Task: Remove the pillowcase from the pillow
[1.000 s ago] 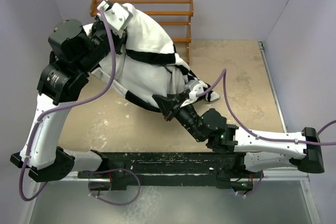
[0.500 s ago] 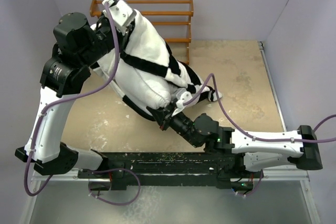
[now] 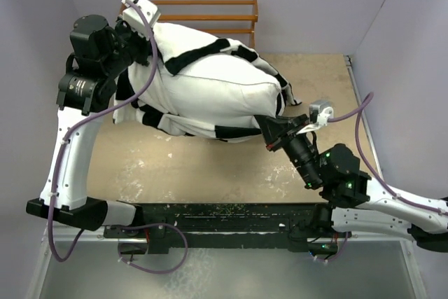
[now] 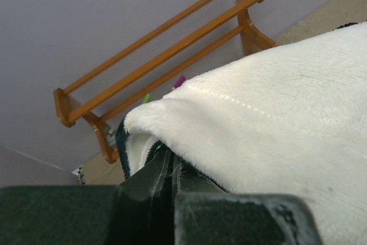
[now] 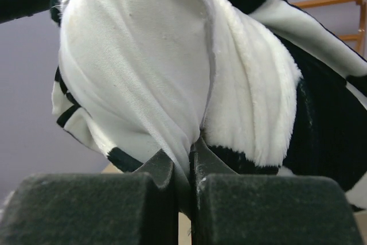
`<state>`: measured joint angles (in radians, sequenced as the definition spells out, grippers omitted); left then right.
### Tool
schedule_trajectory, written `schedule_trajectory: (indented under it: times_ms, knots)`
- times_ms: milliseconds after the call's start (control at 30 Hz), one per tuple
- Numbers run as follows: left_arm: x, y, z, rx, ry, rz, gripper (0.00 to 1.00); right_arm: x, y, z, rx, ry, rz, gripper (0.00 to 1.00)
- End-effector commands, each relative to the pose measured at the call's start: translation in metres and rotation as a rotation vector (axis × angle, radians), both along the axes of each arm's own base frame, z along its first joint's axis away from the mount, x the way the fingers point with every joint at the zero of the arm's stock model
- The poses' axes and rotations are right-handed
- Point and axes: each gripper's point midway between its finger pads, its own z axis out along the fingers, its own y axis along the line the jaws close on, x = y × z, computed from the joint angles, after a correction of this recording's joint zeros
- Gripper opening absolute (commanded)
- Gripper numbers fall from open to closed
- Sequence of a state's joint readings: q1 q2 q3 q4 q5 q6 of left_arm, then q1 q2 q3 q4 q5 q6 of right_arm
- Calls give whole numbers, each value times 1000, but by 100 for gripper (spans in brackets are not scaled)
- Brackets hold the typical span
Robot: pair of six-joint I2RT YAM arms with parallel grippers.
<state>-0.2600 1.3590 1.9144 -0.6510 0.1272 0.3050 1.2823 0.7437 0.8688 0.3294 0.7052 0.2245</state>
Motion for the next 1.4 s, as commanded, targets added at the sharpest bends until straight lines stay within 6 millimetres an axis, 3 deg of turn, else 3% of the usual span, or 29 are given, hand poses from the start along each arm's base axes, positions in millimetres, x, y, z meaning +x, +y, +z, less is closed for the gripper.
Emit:
schedule_trajectory:
  times_ms: [0, 100, 133, 200, 300, 333, 367, 433, 533, 600, 800, 967, 1100, 1200, 1267, 1367]
  knots:
    - [18, 69, 25, -19, -122, 232, 1, 14, -44, 15, 100, 67, -153, 0]
    - [10, 60, 10, -44, -59, 156, 12, 22, -47, 14, 93, 98, -219, 0]
    - [6, 56, 3, -47, -32, 129, 22, 25, -48, 14, 95, 105, -235, 0]
    - [-1, 48, -15, -50, 41, 84, 52, 28, -48, 16, 108, 105, -248, 0]
    - [-6, 48, -45, -37, 132, 74, 88, 33, -46, 25, 127, 94, -244, 0]
    - [-6, 51, -51, -32, 148, 78, 97, 36, -43, 24, 119, 95, -239, 0]
    - [-7, 55, -55, -31, 157, 85, 100, 38, -44, 33, 133, 95, -236, 0]
    - [-9, 60, -48, -37, 144, 72, 99, 48, -41, 37, 124, 111, -237, 0]
    - [-23, 59, -11, -59, 45, -8, 99, 69, -31, 35, 91, 173, -220, 0]
    - [-40, 47, 10, -49, -14, -108, 99, 83, -28, 38, 87, 198, -215, 0]
    - [-75, 21, 1, -65, 54, -276, 99, 108, -22, 54, 81, 205, -226, 0]
    - [-106, 13, 28, -80, -27, -308, 99, 123, -19, 64, 35, 198, -259, 0]
    - [-123, 9, 56, -113, -84, -312, 99, 125, -12, 80, 20, 155, -220, 0]
    - [-129, -2, 66, -109, -122, -401, 99, 113, 14, 92, 12, 80, -64, 0]
    - [-121, -5, 72, -112, -144, -428, 99, 103, 31, 93, -4, 48, 46, 0]
    - [-101, -3, 80, -90, -157, -426, 99, 99, 43, 92, -33, 29, 106, 0]
